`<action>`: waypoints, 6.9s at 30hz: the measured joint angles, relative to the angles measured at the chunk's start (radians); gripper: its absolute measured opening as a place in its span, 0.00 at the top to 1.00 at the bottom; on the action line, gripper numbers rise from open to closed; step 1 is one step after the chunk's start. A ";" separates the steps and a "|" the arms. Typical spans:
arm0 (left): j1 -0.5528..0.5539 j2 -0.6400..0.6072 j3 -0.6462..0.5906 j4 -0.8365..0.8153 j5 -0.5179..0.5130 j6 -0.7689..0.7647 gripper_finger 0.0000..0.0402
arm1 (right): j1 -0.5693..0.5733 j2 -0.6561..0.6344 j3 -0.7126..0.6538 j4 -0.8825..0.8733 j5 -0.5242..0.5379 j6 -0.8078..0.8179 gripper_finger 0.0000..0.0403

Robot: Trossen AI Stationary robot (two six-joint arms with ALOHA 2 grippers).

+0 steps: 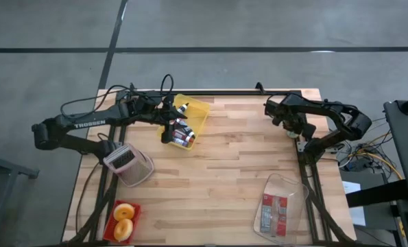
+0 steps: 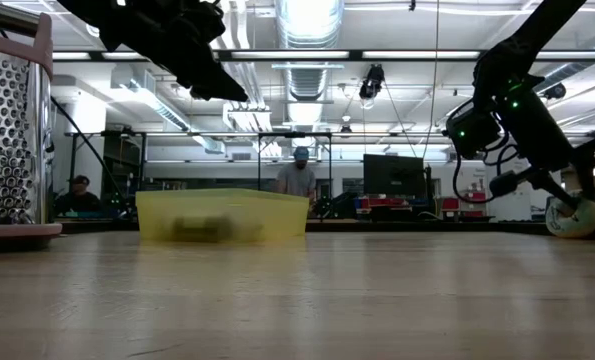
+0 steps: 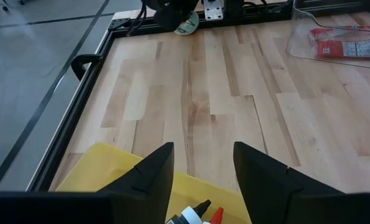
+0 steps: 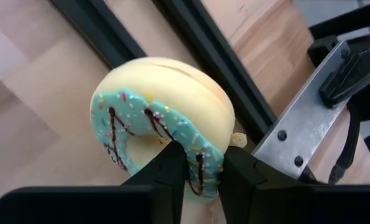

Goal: Pick & Place Food Item
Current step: Put the blue donut into the red bin

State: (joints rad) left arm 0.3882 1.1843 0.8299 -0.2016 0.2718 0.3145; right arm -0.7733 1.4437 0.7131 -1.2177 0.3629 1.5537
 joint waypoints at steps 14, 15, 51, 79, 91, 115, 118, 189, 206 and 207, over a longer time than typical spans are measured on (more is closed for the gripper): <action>0.000 0.000 0.000 0.000 0.000 0.000 0.58 | 0.003 -0.004 0.148 0.001 -0.034 -0.159 0.83; 0.000 0.000 0.000 0.000 0.000 0.000 0.58 | 0.003 -0.004 0.163 0.000 -0.035 -0.171 0.83; 0.000 0.000 0.000 0.014 0.000 -0.165 0.58 | 0.563 -0.003 0.494 0.572 -0.036 -0.645 0.82; 0.000 0.003 0.000 0.162 0.000 -0.280 0.58 | 0.771 -0.002 0.165 1.264 0.452 -0.877 0.83; -0.058 0.083 0.000 0.354 0.000 -0.323 0.58 | 0.776 -0.002 0.158 1.380 0.449 -0.959 0.81; -0.086 0.336 0.042 0.659 -0.029 -0.346 0.58 | 0.776 -0.002 0.156 1.384 0.450 -0.981 0.83; -0.086 0.356 0.061 0.658 -0.029 -0.346 0.58 | 0.775 -0.002 0.155 1.383 0.451 -0.981 0.83; -0.085 0.390 0.092 0.663 -0.097 -0.320 0.58 | 0.776 -0.002 0.150 1.389 0.448 -0.978 0.82; -0.085 0.391 0.101 0.662 -0.085 -0.346 0.58 | 0.776 -0.002 0.150 1.389 0.448 -0.979 0.80; -0.085 0.391 0.101 0.662 -0.085 -0.346 0.58 | 0.776 -0.002 0.150 1.389 0.448 -0.979 0.80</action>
State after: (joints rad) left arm 0.3027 1.5749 0.9314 0.4606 0.1870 -0.0315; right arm 0.0025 1.4422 0.8631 0.1716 0.8112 0.5751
